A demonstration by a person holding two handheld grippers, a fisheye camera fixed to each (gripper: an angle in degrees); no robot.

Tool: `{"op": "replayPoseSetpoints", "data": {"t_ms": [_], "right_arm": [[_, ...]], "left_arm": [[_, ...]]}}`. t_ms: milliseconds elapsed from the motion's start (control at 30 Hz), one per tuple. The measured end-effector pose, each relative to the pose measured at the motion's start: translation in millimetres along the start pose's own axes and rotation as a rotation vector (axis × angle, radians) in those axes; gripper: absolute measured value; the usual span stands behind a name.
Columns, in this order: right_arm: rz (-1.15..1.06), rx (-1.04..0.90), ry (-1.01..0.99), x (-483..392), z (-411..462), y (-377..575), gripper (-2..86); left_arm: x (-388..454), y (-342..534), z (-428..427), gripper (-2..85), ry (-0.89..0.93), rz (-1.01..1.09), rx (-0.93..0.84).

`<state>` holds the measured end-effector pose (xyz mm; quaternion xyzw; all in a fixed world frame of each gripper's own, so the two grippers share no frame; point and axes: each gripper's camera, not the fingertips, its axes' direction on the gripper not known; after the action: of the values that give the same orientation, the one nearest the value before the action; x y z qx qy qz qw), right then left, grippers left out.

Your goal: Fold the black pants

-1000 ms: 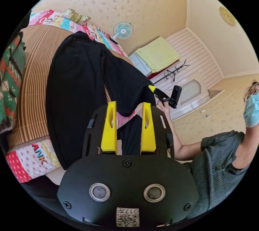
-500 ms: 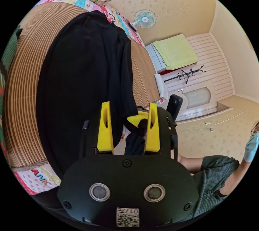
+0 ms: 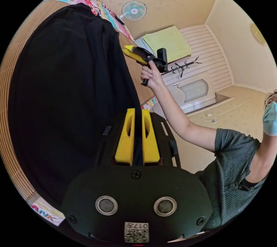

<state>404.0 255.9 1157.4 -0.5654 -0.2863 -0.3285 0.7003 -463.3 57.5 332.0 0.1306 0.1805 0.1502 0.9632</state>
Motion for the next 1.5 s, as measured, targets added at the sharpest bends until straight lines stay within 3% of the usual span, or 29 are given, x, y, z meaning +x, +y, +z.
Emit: {"op": "replayPoseSetpoints", "data": {"t_ms": [67, 167, 233, 300, 367, 433, 567, 667, 800, 1000, 1100, 1233, 1500], "right_arm": [[0.205, 0.147, 0.142, 23, -2, -45, 16.3], [0.297, 0.115, 0.268, 35, 25, -98, 17.0], [0.297, 0.04, 0.412, 33, 49, -121, 14.5], [0.306, 0.015, 0.603, 20, 66, -135, 5.1], [0.22, 0.111, 0.79, -29, 72, -142, 3.4], [0.111, 0.19, 0.846, -75, 78, -146, 2.8], [-0.158, 0.311, 0.815, -187, 106, -156, 2.1], [-0.213, 0.253, 0.683, -241, 146, -175, 2.1], [-0.219, 0.218, 0.495, -267, 194, -184, 2.2], [-0.204, 0.157, 0.16, -251, 228, -149, 3.2], [-0.283, 0.126, 0.073, -242, 213, -93, 3.8], [-0.346, 0.041, 0.174, -214, 181, 21, 5.2], [-0.223, -0.095, 0.249, -161, 122, 230, 8.9]], "left_arm": [[20, -1, 7, 4.5, 0.012, 0.025, 0.015], [50, -1, 16, 4.4, 0.032, 0.051, 0.041], [63, -1, 21, 4.2, 0.041, 0.057, 0.057], [72, -5, 30, 3.3, 0.06, 0.062, 0.046], [76, -11, 35, 2.0, 0.086, 0.067, 0.009], [84, -14, 30, 0.8, 0.103, 0.09, -0.003], [107, -16, -11, -0.3, 0.064, 0.129, 0.016], [112, -7, -56, -0.4, 0.007, 0.123, 0.067], [108, 18, -115, -0.1, -0.196, 0.055, 0.122], [61, 47, -122, 4.0, -0.506, -0.115, 0.037], [21, 66, -115, 5.8, -0.453, -0.189, 0.059], [-20, 76, -99, 7.7, -0.408, -0.271, 0.049], [-38, 57, -63, 9.4, -0.459, -0.246, 0.053]]}}
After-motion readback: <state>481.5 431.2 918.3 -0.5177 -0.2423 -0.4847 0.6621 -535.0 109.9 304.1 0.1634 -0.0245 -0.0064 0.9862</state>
